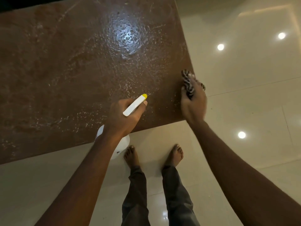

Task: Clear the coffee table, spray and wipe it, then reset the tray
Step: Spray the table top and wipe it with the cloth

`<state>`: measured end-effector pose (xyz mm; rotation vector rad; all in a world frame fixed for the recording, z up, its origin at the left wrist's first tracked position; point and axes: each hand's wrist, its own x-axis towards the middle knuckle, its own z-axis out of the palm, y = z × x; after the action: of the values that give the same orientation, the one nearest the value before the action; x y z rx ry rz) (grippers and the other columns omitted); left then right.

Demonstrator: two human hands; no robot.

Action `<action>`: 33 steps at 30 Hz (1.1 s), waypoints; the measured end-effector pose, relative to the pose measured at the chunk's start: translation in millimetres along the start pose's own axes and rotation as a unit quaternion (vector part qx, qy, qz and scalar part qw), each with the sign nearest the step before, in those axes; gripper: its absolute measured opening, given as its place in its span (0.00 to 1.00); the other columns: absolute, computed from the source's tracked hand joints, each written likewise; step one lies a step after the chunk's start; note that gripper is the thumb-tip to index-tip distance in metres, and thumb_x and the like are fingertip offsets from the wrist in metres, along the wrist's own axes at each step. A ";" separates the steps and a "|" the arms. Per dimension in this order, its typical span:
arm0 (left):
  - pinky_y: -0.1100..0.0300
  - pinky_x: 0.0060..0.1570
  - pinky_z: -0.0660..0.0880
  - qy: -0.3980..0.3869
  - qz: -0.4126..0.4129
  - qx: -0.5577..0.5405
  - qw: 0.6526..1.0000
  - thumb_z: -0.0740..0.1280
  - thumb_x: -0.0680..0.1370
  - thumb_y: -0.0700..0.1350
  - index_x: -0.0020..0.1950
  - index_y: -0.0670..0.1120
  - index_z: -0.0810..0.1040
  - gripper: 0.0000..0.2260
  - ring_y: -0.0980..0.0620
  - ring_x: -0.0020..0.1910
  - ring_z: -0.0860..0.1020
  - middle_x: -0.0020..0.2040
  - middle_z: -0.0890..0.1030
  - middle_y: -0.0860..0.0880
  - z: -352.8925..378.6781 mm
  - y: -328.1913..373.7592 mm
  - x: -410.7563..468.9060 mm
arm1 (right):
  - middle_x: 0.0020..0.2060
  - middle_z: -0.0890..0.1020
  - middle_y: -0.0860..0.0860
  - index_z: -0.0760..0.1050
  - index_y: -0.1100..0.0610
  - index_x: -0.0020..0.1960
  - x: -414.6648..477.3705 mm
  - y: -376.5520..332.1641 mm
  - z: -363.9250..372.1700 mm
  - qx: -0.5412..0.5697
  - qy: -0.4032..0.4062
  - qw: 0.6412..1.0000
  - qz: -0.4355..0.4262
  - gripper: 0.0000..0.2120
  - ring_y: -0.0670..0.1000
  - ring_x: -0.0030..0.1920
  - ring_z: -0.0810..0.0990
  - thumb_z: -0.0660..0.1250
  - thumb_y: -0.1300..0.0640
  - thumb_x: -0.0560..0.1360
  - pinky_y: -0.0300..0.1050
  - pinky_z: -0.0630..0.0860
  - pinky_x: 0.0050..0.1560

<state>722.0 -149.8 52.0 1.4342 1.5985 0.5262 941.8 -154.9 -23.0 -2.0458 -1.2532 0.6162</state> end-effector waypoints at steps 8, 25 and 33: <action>0.43 0.28 0.73 0.018 -0.031 -0.012 0.999 0.69 0.77 0.53 0.38 0.40 0.78 0.17 0.46 0.27 0.69 0.24 0.67 0.50 -10.0 -15.0 -4.4 | 0.81 0.48 0.46 0.51 0.39 0.79 -67.6 14.3 38.9 -0.304 -0.243 0.888 -0.243 0.28 0.53 0.80 0.40 0.51 0.39 0.81 0.58 0.38 0.77; 0.43 0.29 0.74 0.043 -0.043 -0.023 0.998 0.69 0.77 0.53 0.40 0.36 0.78 0.20 0.39 0.30 0.71 0.29 0.71 0.39 -6.3 -7.5 1.7 | 0.81 0.45 0.48 0.45 0.38 0.80 -33.4 20.1 31.8 -0.350 -0.239 0.872 -0.246 0.27 0.56 0.80 0.40 0.46 0.37 0.82 0.65 0.40 0.76; 0.54 0.28 0.72 0.049 -0.060 -0.026 0.997 0.70 0.77 0.55 0.42 0.39 0.82 0.18 0.49 0.29 0.73 0.34 0.79 0.38 -11.1 3.5 16.5 | 0.80 0.42 0.44 0.40 0.35 0.78 11.2 26.2 15.1 -0.320 -0.231 0.904 -0.163 0.26 0.50 0.79 0.35 0.44 0.38 0.82 0.62 0.36 0.76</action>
<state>716.0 -130.7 54.9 1.2832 1.7237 0.5710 951.9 -149.1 -53.1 -2.1673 -2.2700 0.5984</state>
